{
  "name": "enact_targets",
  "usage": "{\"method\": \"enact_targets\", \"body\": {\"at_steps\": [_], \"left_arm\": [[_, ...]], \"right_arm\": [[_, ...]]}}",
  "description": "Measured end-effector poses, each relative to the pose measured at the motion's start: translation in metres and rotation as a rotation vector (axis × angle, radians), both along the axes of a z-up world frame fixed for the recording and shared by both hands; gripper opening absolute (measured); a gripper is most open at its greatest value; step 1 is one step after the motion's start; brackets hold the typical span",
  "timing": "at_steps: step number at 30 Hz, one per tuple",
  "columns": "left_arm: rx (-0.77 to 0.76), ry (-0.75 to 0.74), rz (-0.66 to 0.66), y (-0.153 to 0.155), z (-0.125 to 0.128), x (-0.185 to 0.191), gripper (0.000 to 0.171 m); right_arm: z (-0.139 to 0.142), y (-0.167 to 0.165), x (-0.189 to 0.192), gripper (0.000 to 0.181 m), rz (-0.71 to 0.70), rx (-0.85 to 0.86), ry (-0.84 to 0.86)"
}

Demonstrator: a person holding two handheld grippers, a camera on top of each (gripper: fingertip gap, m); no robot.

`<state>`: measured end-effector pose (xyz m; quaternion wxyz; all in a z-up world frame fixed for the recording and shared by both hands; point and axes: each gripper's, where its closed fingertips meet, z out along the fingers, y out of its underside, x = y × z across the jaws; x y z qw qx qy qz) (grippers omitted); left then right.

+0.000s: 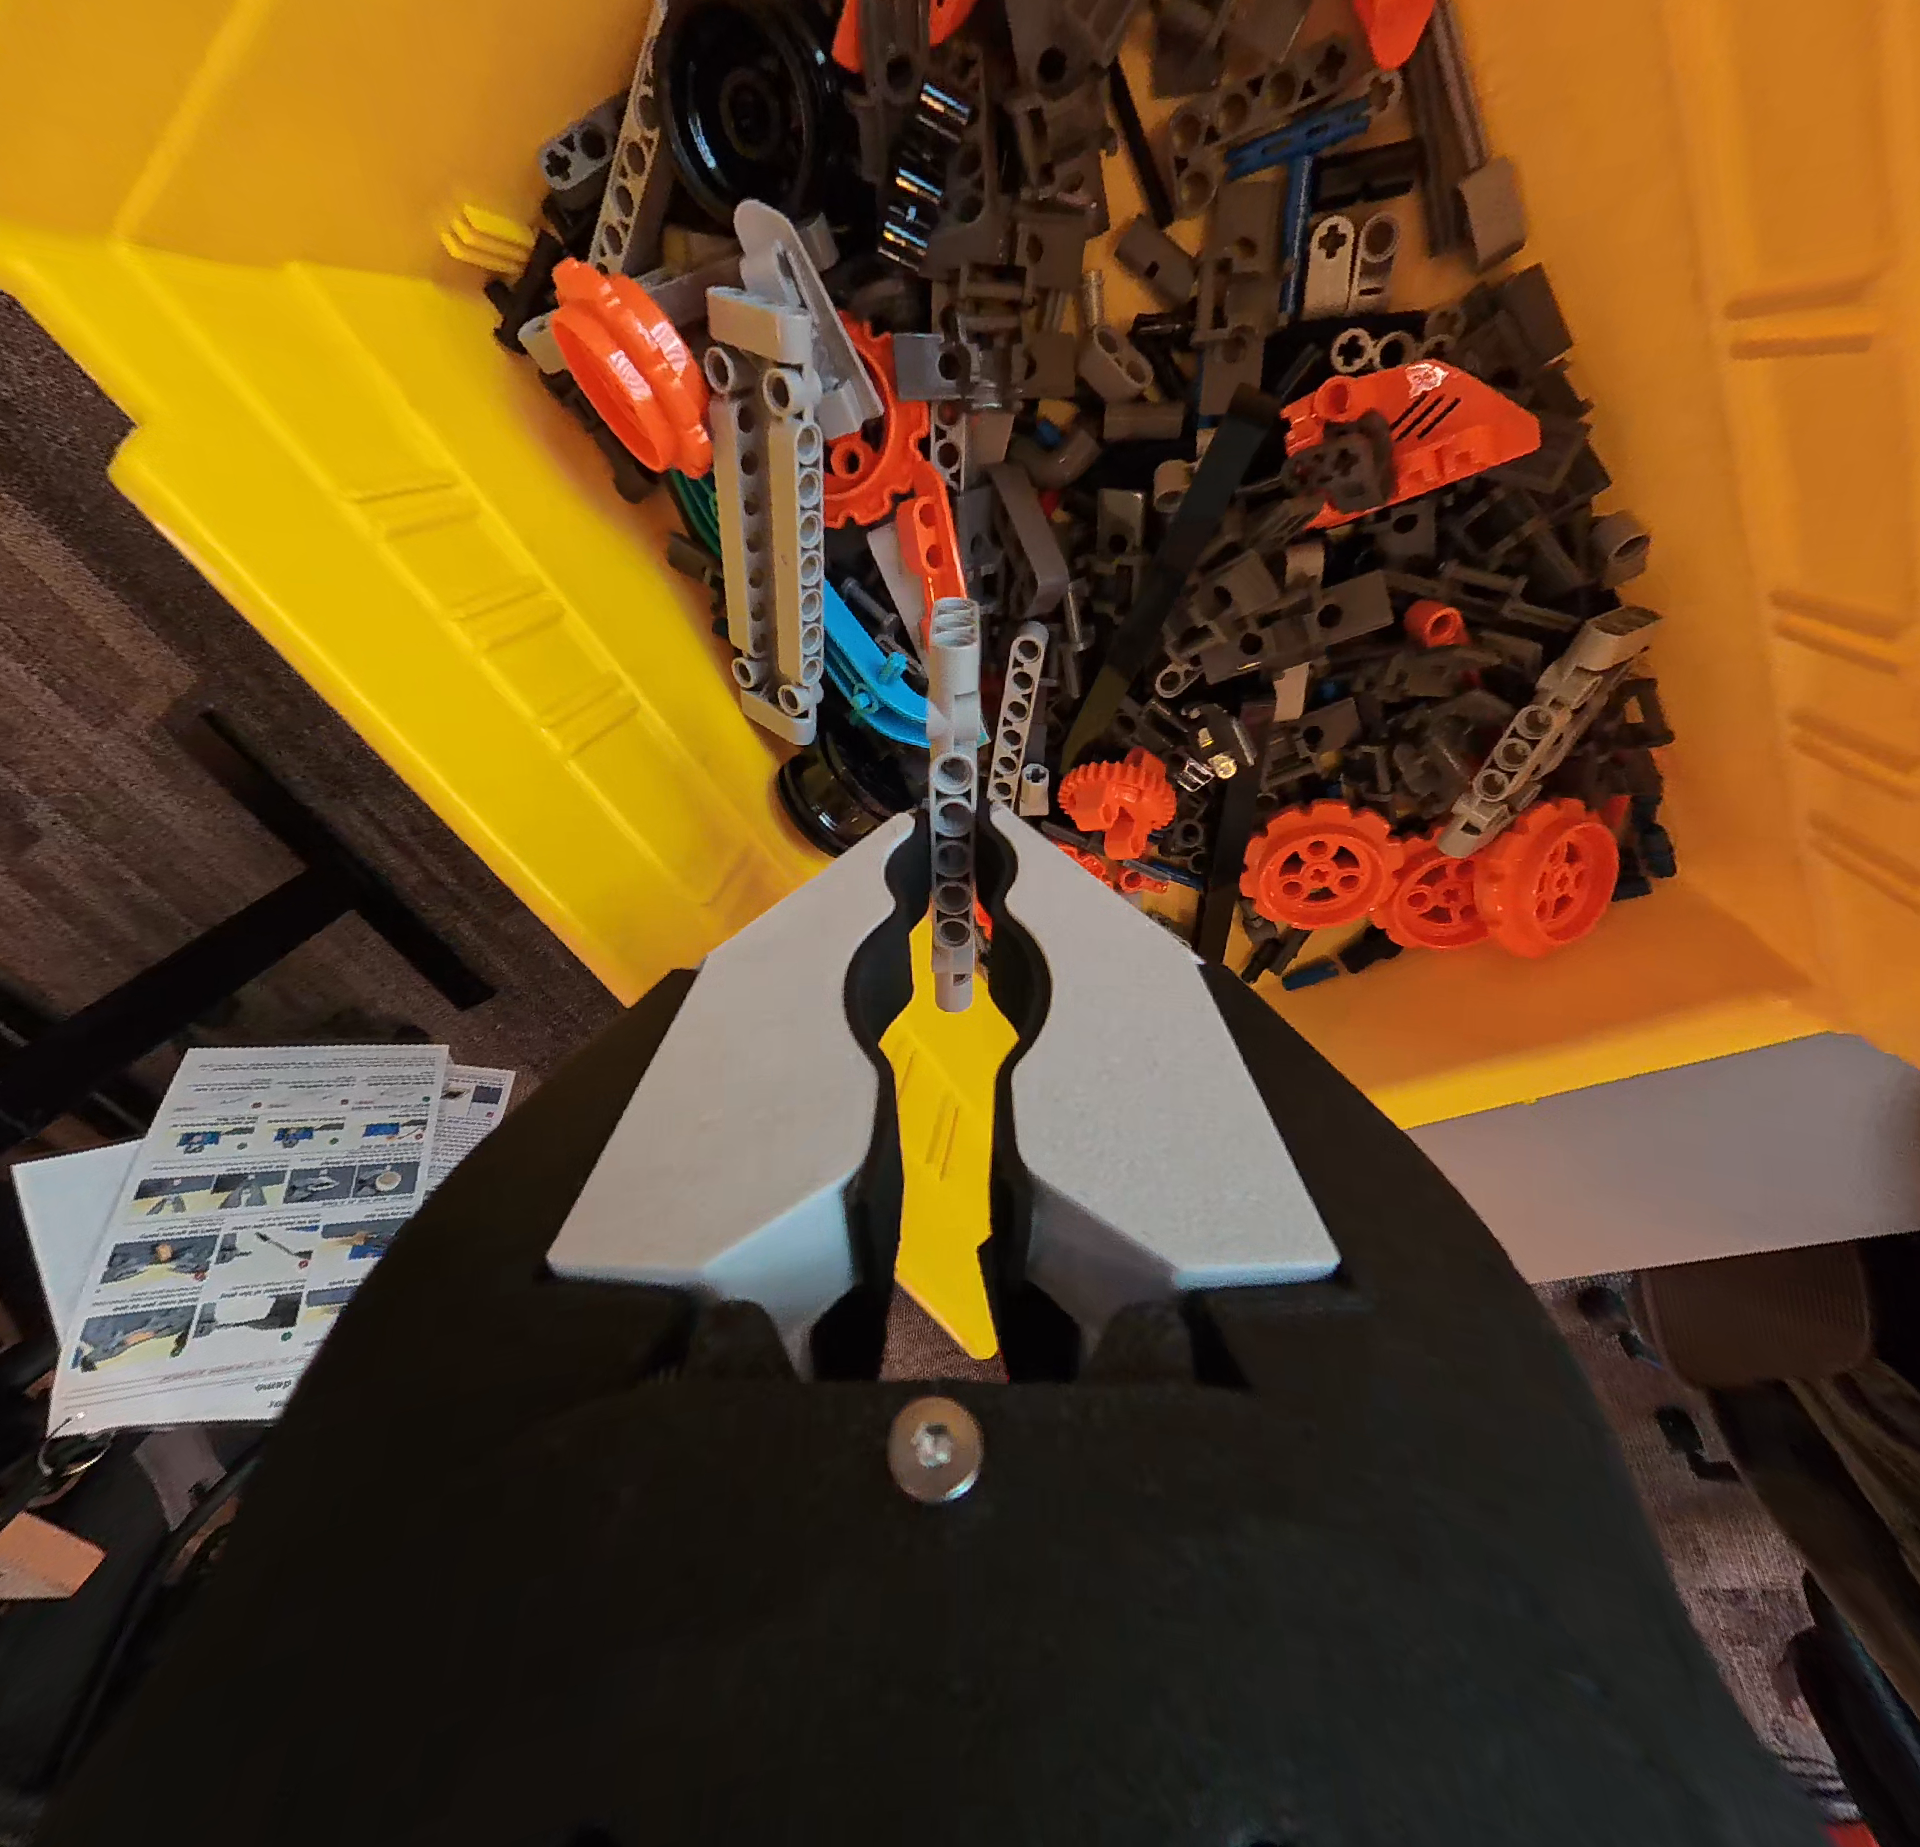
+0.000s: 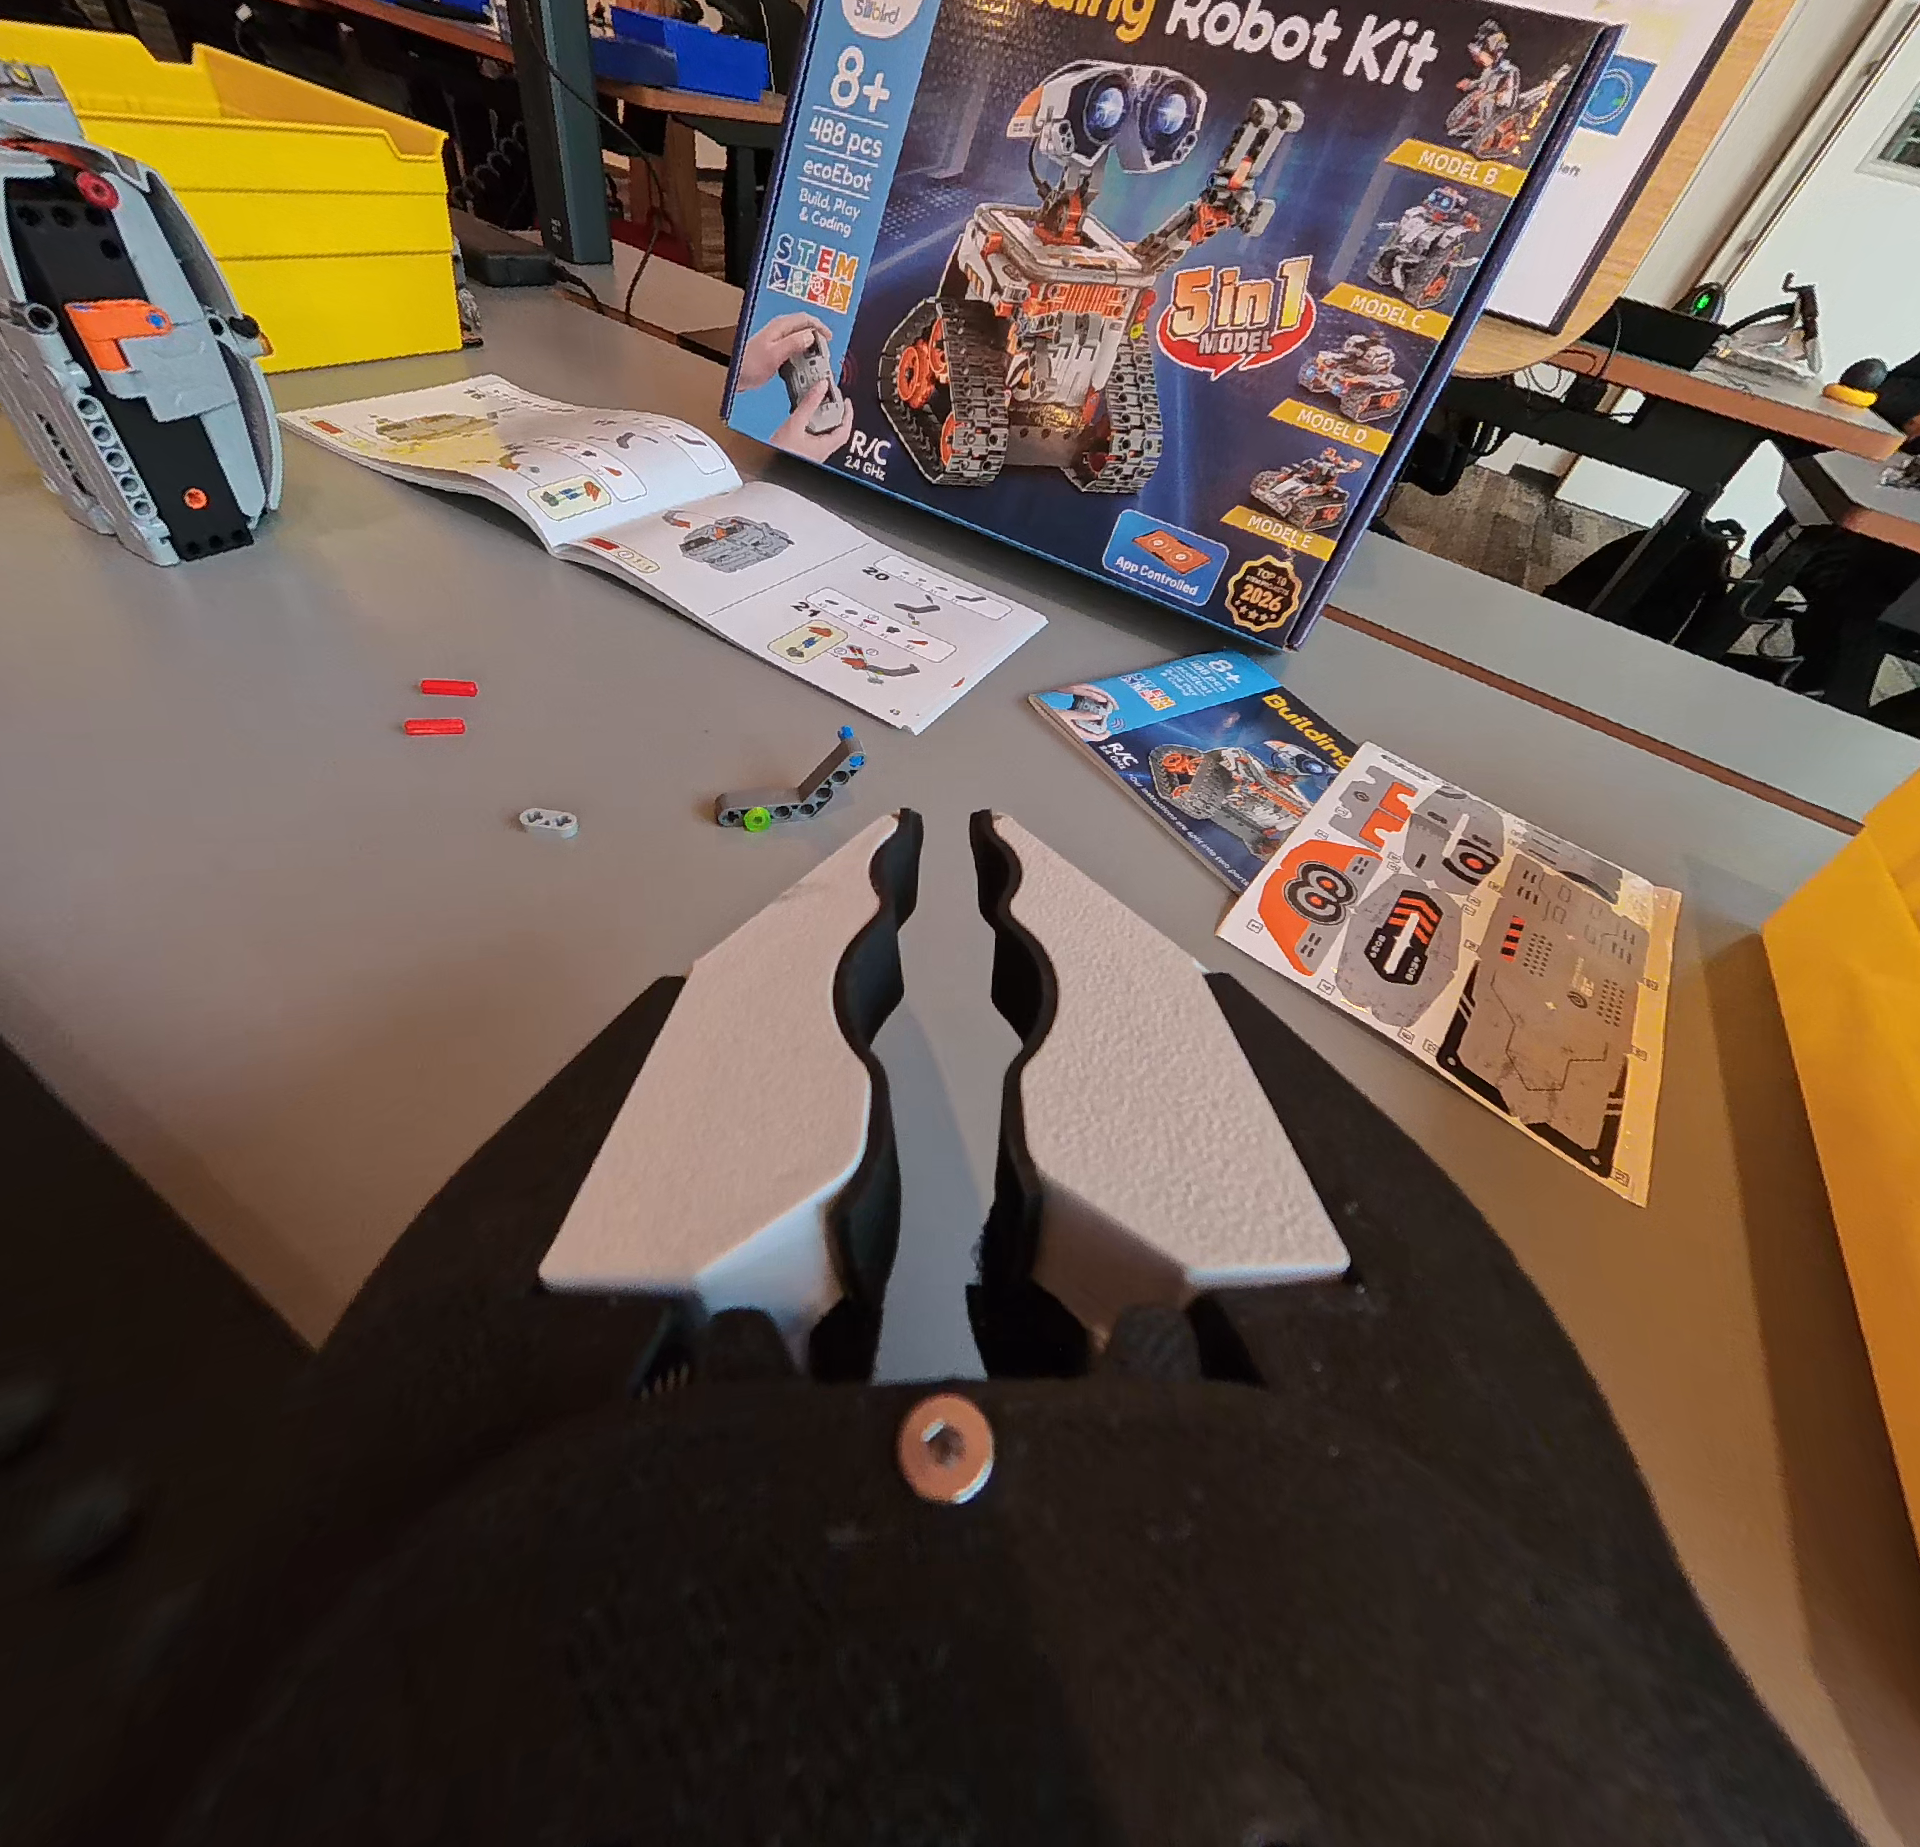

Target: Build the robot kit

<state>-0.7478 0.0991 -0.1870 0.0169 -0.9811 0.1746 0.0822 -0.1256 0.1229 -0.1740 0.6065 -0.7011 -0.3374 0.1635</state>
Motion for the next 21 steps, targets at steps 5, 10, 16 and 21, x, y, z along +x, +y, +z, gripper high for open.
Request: {"method": "enact_targets", "body": {"at_steps": [5,10,16,21], "left_arm": [[-0.008,-0.025,-0.004,-0.001,0.0021,0.0054,0.005],[-0.014,-0.027,0.002,-0.0017,0.0028,0.0048,0.005],[-0.021,-0.023,0.009,-0.0026,0.0006,0.0037,0.005],[-0.018,-0.025,0.008,-0.0015,0.0012,0.005,0.005]], "right_arm": [[-0.0011,0.0001,-0.0006,0.01,0.001,-0.001,-0.01],[-0.0018,-0.0001,-0.0011,0.01,0.003,-0.002,-0.013],[-0.0024,-0.0005,-0.0018,0.01,0.006,-0.001,-0.019],[-0.003,-0.0005,-0.0024,0.01,0.006,0.001,-0.027]]}}
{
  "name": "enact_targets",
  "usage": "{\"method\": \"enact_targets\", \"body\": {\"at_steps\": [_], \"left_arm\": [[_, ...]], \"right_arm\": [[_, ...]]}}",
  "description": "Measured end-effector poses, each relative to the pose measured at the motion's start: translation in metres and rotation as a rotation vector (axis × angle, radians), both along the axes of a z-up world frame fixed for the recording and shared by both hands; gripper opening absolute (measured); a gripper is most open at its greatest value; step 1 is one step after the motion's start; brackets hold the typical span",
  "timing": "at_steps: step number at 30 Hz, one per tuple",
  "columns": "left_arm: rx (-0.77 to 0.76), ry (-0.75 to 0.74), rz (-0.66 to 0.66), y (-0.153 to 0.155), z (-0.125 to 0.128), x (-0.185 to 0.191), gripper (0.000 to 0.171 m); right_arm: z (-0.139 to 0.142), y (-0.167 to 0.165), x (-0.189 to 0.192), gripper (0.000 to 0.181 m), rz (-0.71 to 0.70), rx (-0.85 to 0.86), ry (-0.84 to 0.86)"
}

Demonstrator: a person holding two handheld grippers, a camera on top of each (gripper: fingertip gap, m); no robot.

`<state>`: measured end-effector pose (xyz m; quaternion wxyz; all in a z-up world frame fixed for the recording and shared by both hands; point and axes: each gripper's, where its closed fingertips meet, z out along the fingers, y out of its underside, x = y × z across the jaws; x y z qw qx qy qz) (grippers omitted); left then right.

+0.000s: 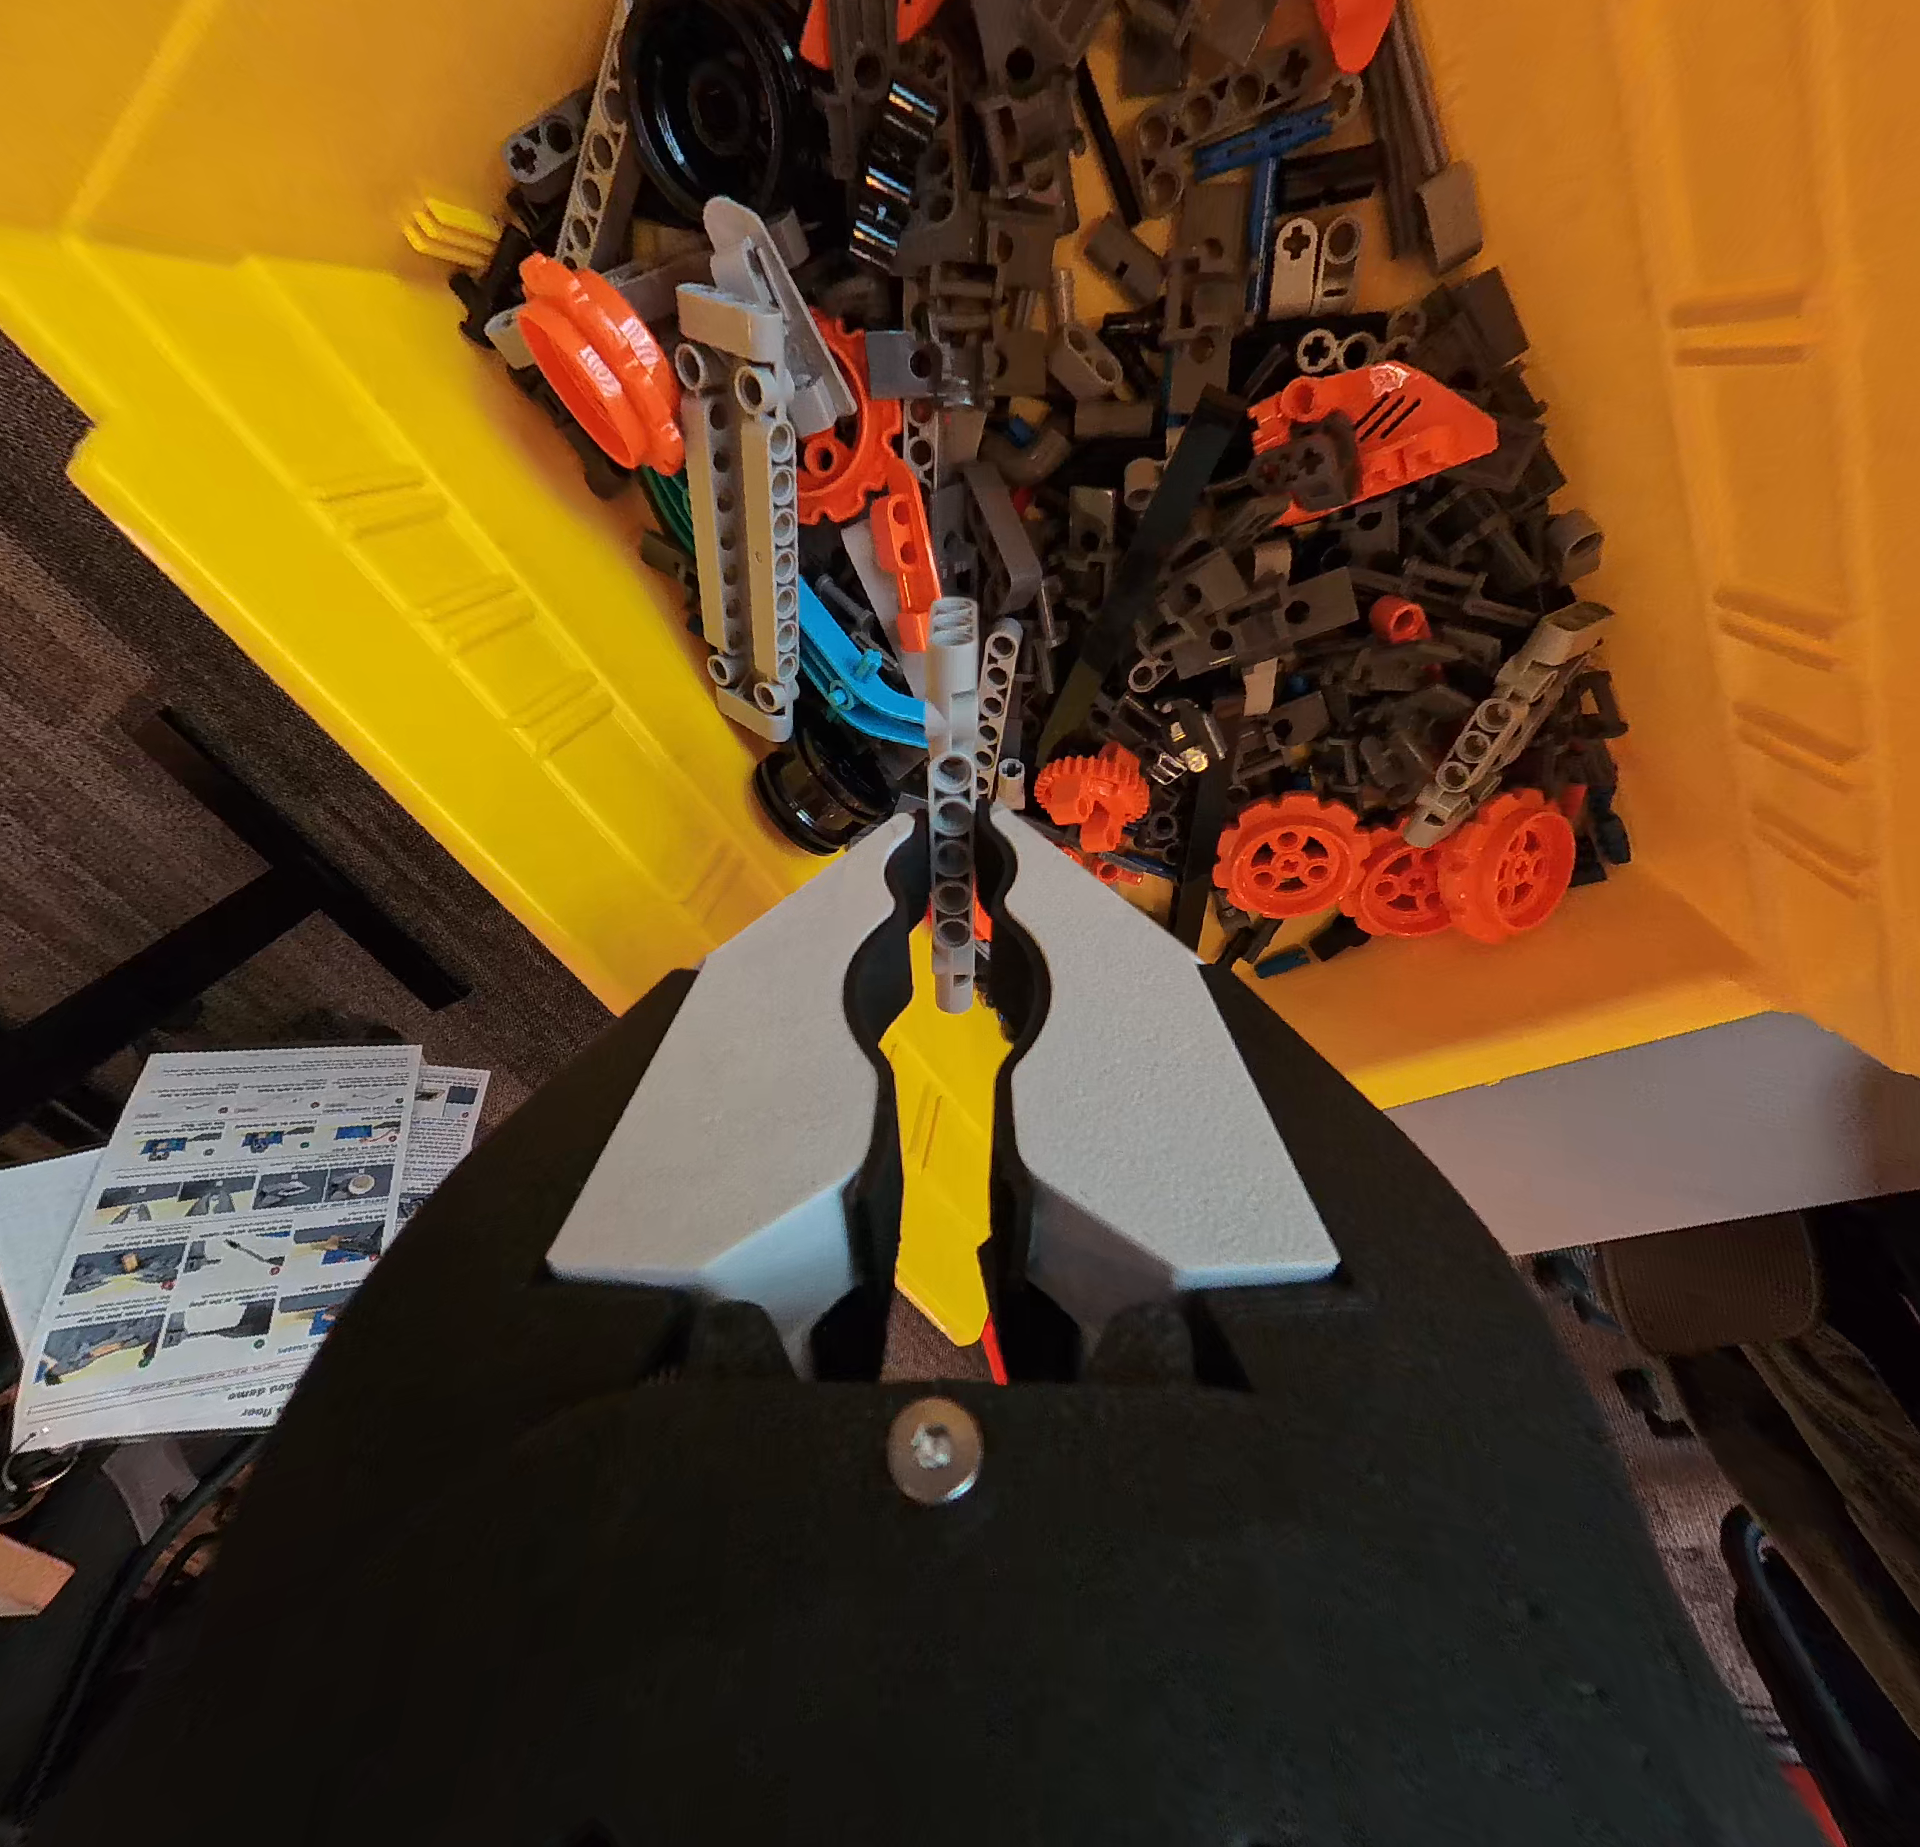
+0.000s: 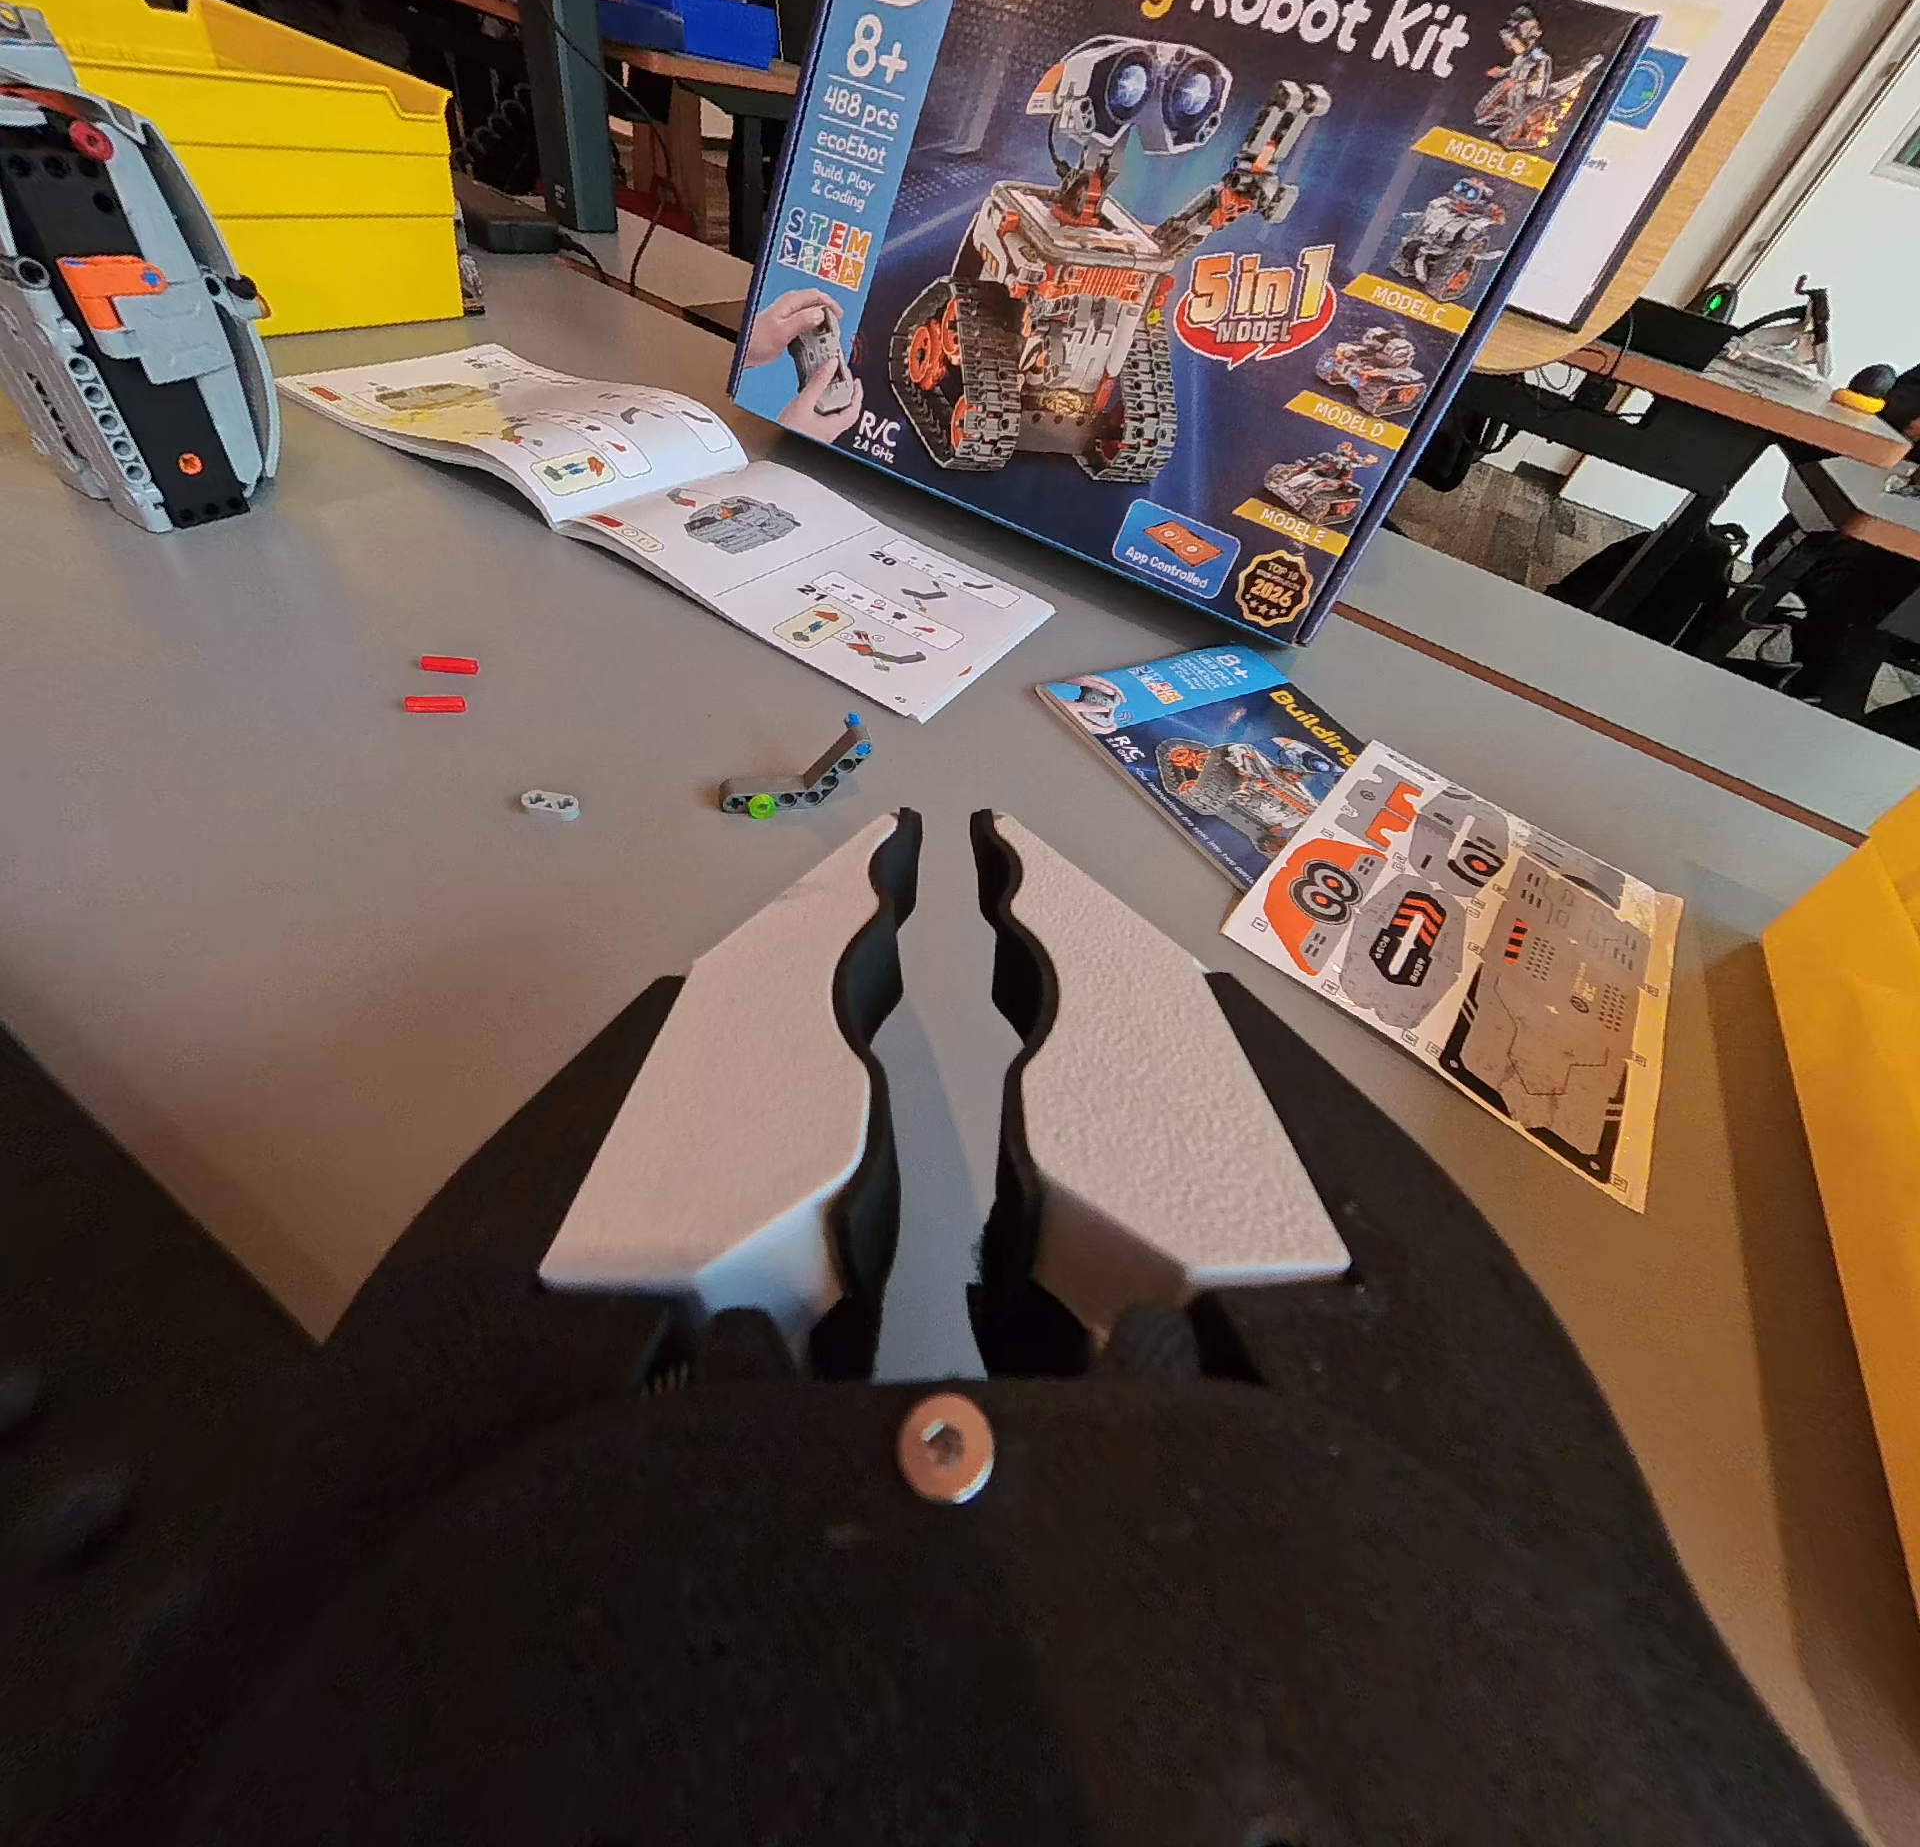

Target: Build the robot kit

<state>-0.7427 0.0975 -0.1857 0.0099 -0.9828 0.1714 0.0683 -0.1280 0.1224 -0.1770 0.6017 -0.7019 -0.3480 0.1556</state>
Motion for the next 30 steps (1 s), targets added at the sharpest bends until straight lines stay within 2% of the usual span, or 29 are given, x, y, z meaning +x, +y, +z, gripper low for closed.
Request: {"method": "enact_targets", "body": {"at_steps": [22,30], "left_arm": [[-0.058,0.011,-0.006,-0.006,-0.01,0.004,0.005],[-0.078,0.001,0.0,-0.012,-0.022,0.004,0.005]], "right_arm": [[-0.002,-0.001,-0.003,0.011,0.012,0.006,-0.027],[-0.006,-0.002,-0.006,0.012,0.025,0.001,-0.052]]}}
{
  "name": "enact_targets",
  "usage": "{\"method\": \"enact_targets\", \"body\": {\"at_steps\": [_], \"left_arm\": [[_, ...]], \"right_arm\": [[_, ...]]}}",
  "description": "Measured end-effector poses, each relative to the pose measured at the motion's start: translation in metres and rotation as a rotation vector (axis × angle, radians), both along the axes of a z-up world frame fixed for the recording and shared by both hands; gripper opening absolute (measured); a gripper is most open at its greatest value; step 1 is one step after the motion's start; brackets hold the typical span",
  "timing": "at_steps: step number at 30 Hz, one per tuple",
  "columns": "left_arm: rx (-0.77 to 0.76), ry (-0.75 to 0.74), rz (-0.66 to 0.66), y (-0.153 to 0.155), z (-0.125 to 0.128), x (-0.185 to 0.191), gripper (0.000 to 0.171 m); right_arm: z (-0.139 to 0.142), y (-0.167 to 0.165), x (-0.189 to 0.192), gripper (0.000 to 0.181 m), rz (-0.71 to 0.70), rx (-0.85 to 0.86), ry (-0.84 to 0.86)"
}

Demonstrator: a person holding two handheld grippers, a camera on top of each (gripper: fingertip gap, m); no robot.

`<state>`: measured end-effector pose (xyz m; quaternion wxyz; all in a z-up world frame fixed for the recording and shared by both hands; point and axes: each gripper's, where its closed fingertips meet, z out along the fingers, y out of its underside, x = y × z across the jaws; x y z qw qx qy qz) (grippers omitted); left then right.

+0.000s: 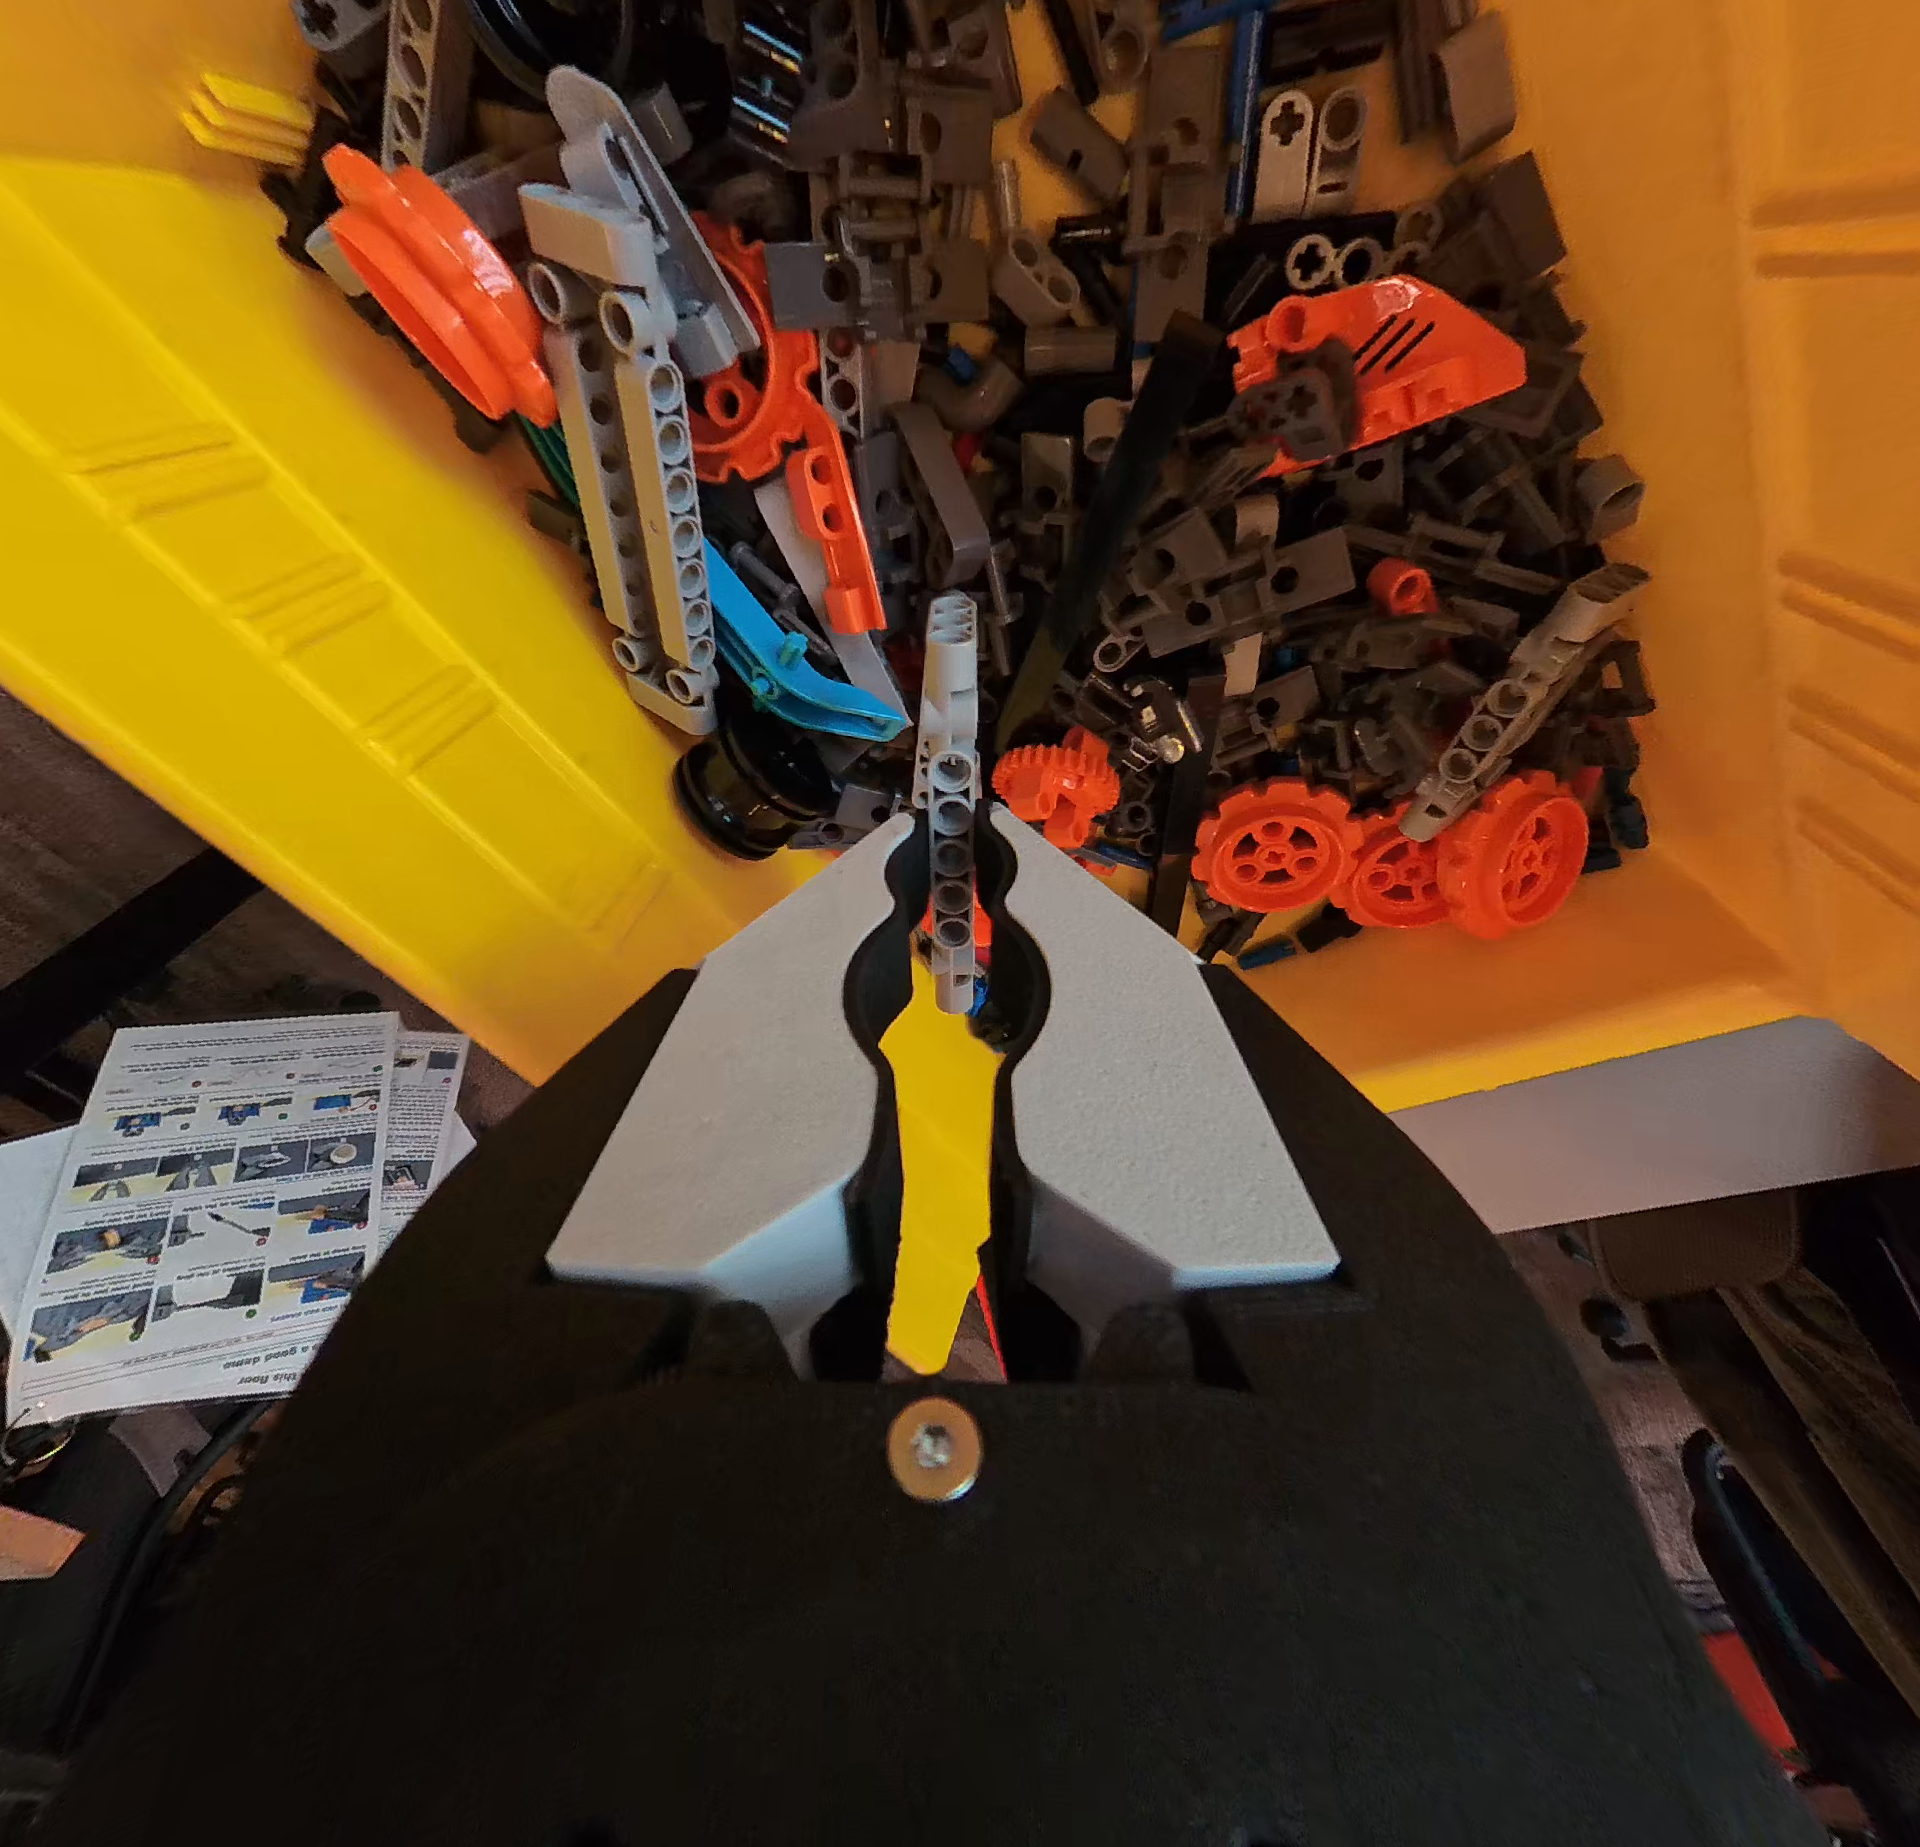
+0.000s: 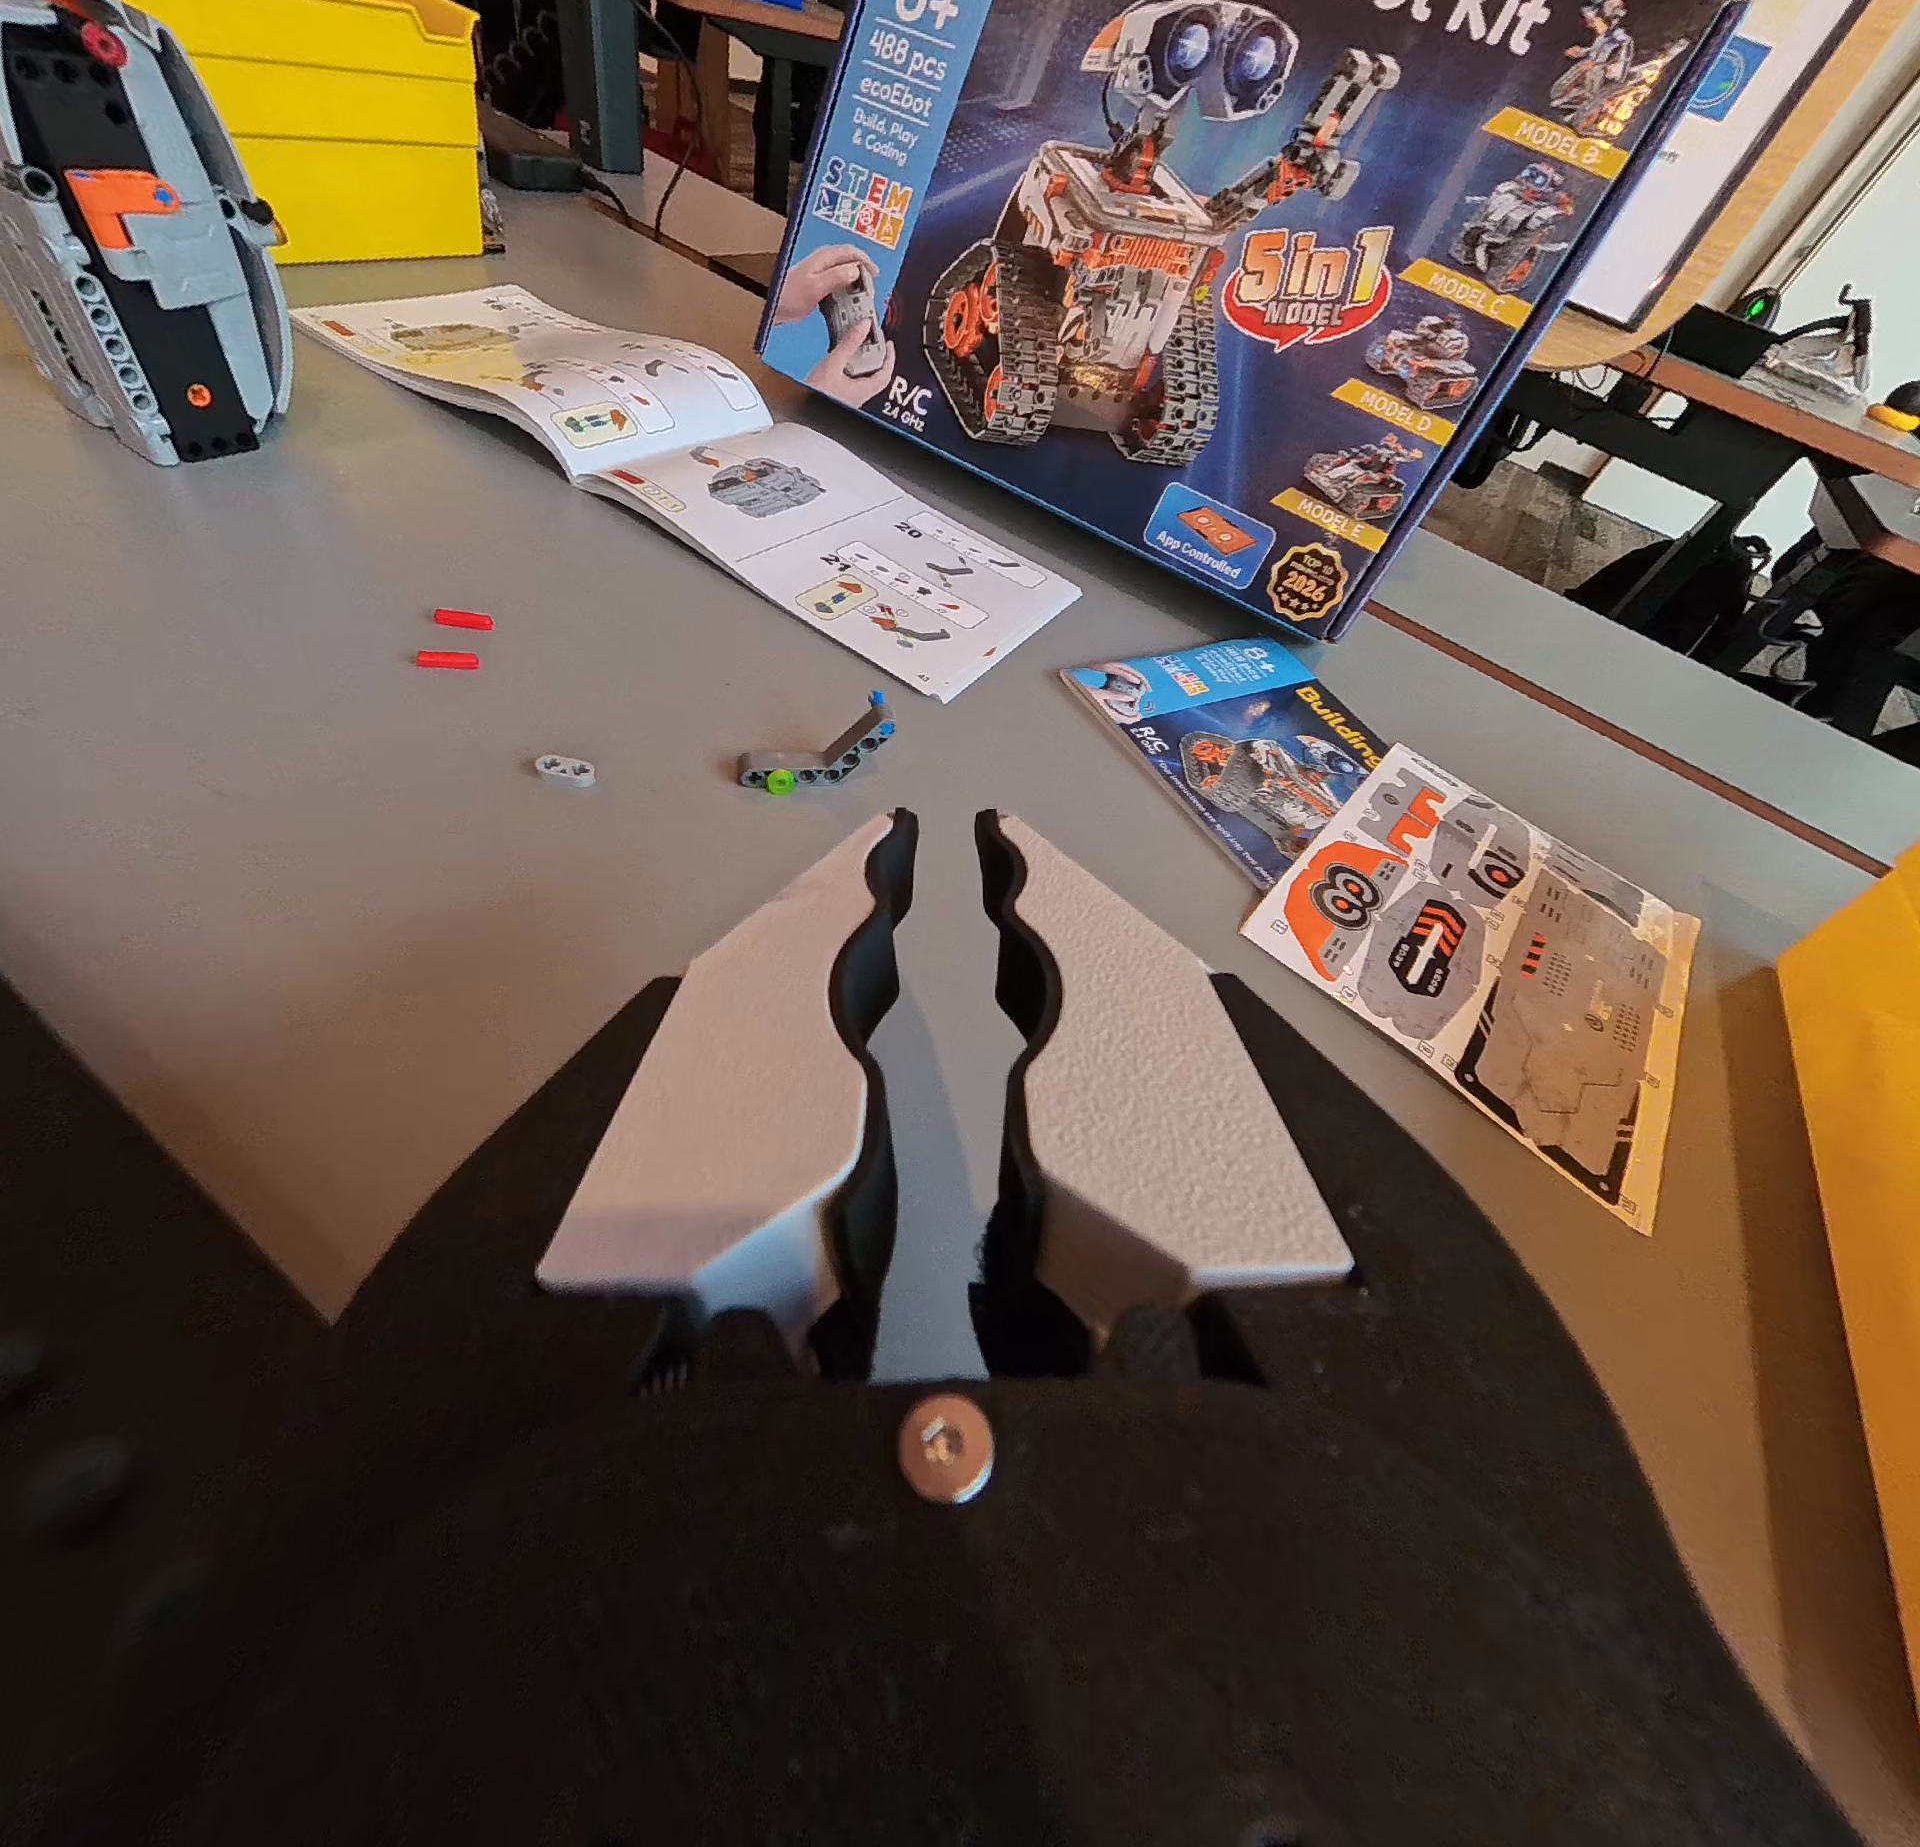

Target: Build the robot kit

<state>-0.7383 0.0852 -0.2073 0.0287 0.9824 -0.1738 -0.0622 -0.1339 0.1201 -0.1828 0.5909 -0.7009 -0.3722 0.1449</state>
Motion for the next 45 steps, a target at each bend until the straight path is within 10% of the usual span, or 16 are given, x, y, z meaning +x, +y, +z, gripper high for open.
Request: {"method": "enact_targets", "body": {"at_steps": [21,36,45], "left_arm": [[0.076,-0.217,0.157,-0.001,-0.009,0.009,0.031],[0.814,-0.334,0.179,0.025,0.097,0.03,0.025],[0.966,-0.408,0.194,0.0,0.108,0.038,0.029]], "right_arm": [[-0.008,-0.007,-0.011,0.013,0.049,0.015,-0.084],[-0.005,-0.005,-0.011,0.014,0.059,-0.003,-0.039],[0.002,-0.004,-0.005,0.014,0.028,0.012,0.004]]}}
